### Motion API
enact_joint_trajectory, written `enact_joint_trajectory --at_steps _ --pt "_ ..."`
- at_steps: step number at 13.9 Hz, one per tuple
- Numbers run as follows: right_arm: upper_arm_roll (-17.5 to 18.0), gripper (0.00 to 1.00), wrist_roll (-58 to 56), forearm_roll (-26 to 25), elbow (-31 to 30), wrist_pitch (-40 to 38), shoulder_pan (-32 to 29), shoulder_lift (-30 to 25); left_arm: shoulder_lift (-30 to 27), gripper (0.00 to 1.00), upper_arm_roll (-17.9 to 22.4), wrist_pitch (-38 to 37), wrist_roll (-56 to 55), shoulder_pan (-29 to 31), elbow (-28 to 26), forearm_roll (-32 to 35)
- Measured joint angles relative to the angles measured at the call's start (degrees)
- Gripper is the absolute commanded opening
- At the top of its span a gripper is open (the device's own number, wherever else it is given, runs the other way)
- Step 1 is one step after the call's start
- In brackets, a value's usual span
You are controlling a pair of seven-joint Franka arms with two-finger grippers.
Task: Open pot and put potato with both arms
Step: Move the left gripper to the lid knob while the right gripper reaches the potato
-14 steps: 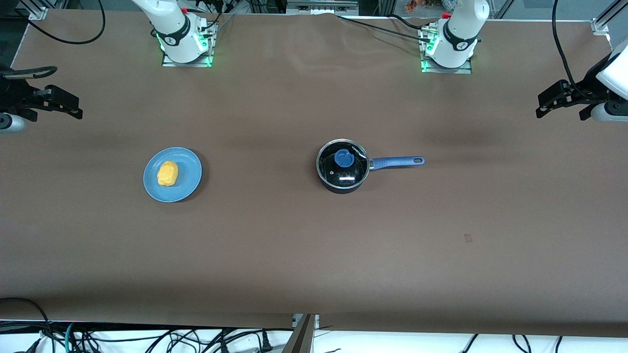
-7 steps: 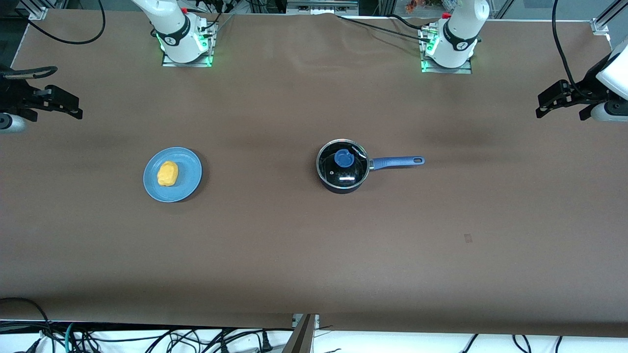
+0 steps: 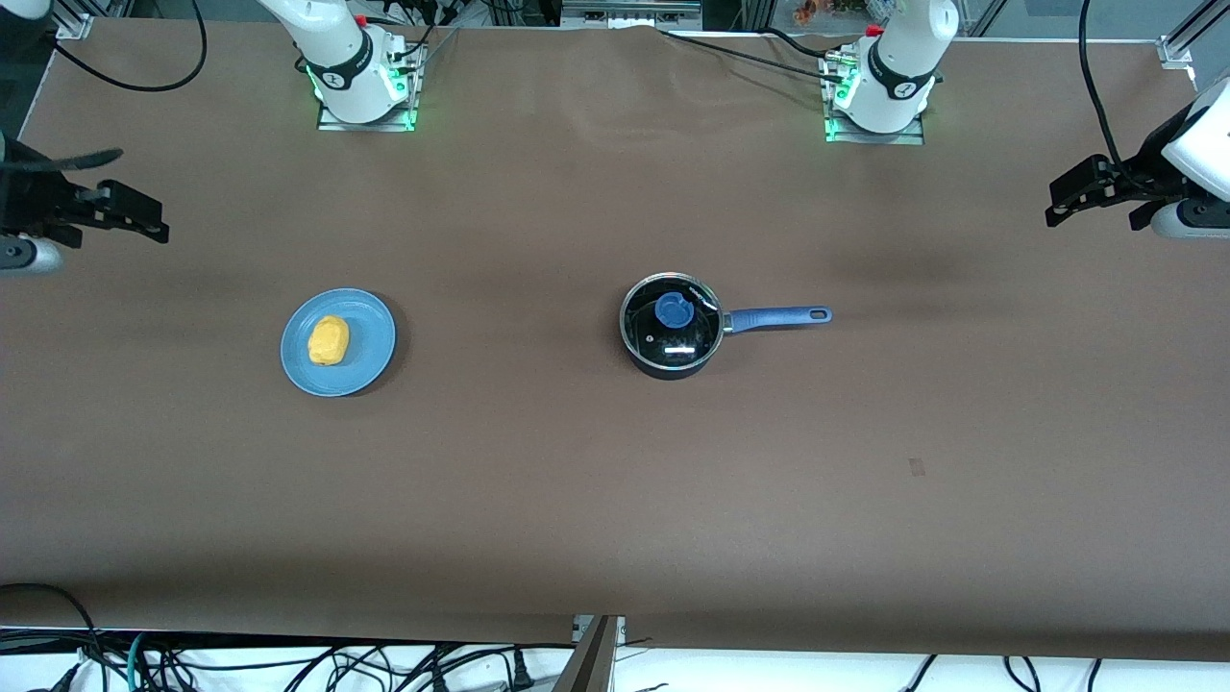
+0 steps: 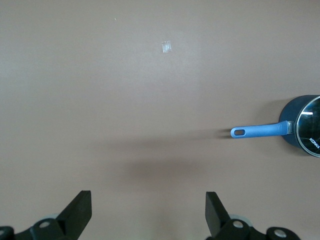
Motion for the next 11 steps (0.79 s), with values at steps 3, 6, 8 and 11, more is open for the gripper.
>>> enact_joint_trajectory --at_steps 3,6,8,11 --pt "-0.02 1.00 0.01 -0.01 0.00 0.25 -0.04 1.66 0.43 1.00 -0.39 -0.18 -1.86 -0.09 -0.04 -0.13" --pt "-0.05 1.00 0.01 -0.13 -0.01 0.25 -0.09 2.43 1.92 1.00 -0.73 -0.24 -4.51 -0.29 -0.14 -2.87" --pt "-0.05 1.00 0.01 -0.16 -0.03 0.25 -0.12 3.22 3.44 1.00 -2.19 -0.23 -7.11 -0.41 -0.16 -4.58" --pt "-0.07 1.00 0.01 -0.16 -0.32 1.06 -0.14 4.91 5.82 1.00 -8.13 0.23 -16.43 -0.70 -0.15 -4.84"
